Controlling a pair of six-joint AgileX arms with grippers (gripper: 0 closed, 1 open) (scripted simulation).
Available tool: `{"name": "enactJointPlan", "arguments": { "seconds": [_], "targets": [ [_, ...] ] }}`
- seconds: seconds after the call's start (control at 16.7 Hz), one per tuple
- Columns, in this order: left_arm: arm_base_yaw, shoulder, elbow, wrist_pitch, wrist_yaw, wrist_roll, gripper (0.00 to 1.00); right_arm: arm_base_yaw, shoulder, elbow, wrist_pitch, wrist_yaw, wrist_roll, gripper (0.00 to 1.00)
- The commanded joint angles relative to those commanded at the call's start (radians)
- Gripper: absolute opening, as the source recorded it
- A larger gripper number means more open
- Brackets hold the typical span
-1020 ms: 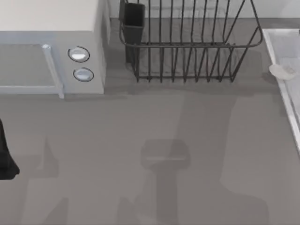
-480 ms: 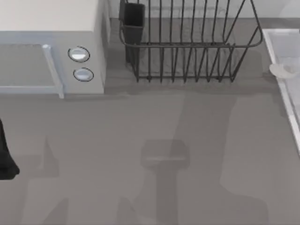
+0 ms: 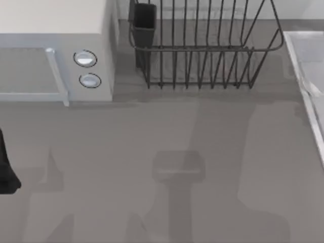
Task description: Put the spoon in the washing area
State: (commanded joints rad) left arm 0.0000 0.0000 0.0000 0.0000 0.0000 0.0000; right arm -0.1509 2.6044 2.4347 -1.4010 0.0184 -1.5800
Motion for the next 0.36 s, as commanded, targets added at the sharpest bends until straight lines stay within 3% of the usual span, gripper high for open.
{"name": "enactJointPlan", "arguments": {
  "seconds": [0.36],
  "targets": [
    [0.000, 0.000, 0.000, 0.000, 0.000, 0.000, 1.00, 0.000, 0.000, 0.000, 0.000, 0.000, 0.000, 1.00]
  ]
}}
